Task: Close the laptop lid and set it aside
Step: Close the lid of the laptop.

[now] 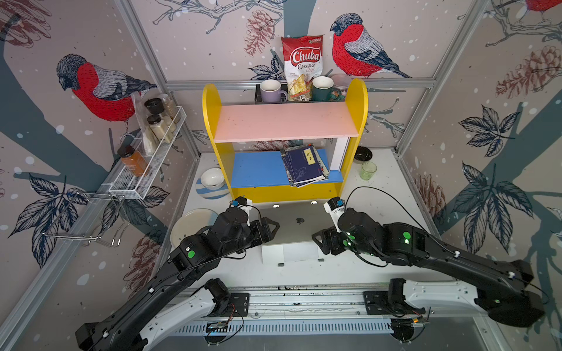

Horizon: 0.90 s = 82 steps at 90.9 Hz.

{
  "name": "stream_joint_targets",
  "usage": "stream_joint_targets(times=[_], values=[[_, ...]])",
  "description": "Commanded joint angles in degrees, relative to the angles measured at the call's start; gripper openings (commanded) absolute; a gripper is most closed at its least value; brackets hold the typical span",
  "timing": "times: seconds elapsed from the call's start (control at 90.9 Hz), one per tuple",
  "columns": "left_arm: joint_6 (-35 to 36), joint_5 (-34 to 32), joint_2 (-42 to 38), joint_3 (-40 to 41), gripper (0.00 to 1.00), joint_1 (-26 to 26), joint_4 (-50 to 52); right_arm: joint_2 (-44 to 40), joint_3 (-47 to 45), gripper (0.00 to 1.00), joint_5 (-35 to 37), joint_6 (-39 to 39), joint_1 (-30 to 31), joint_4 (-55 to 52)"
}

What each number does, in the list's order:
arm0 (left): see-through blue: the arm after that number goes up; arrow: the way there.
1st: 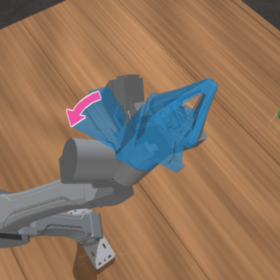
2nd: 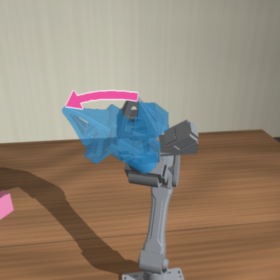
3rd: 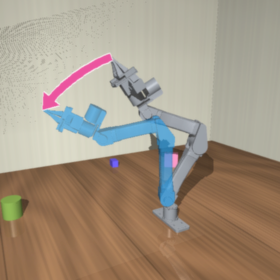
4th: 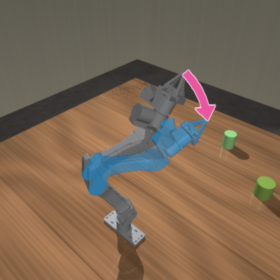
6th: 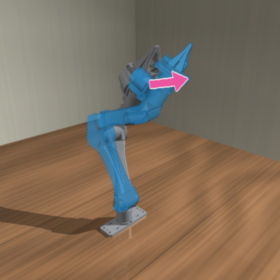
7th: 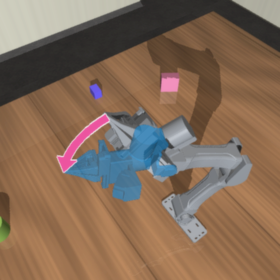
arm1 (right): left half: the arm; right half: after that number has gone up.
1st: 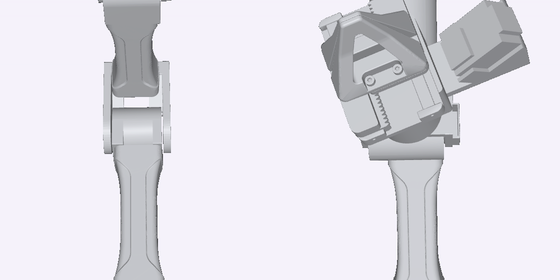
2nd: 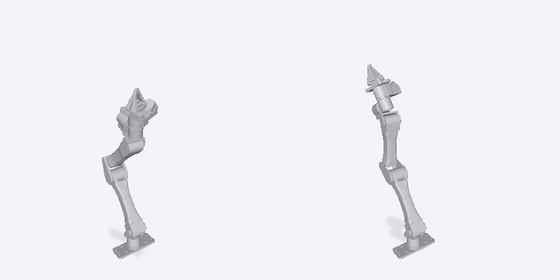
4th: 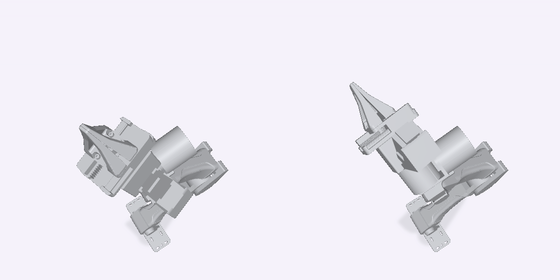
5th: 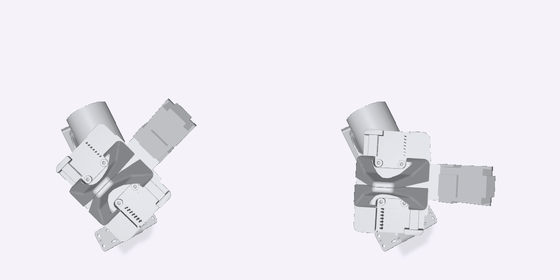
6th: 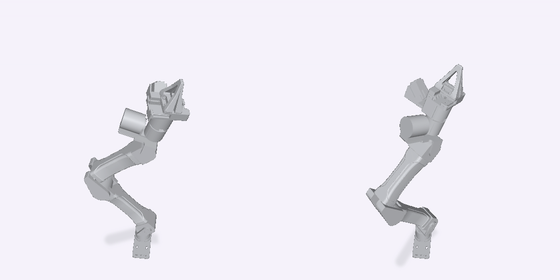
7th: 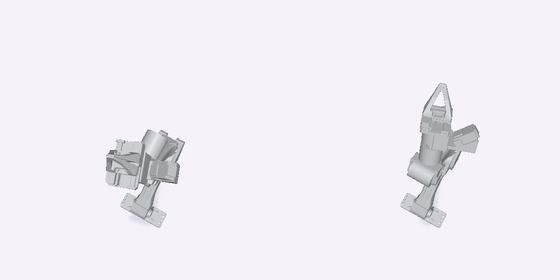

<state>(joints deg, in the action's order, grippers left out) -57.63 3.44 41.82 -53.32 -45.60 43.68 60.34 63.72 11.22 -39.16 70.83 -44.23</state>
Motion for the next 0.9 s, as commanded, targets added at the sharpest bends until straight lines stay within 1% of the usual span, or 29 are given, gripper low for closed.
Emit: stream_joint_targets(times=[0.0, 0.209, 0.44, 0.891], values=[[-0.79, 0.17, -1.12, 1.43, 0.81, -0.18, 0.90, -0.29, -0.97, 0.74, 0.20, -1.51, 0.45, 0.58], [-1.90, 0.25, -2.17, 4.22, 0.81, -0.19, -0.43, -0.55, -3.03, 0.77, -0.34, -2.13, 0.78, 1.66], [-2.23, 0.74, -1.49, 6.11, 0.81, -0.18, -2.02, -0.48, -5.24, 0.79, -0.69, -2.59, 1.06, 3.02], [-3.60, 0.87, -1.58, 11.21, 0.81, -0.19, -5.35, 1.00, -9.68, 0.79, -0.98, -2.77, 0.74, 6.41]])
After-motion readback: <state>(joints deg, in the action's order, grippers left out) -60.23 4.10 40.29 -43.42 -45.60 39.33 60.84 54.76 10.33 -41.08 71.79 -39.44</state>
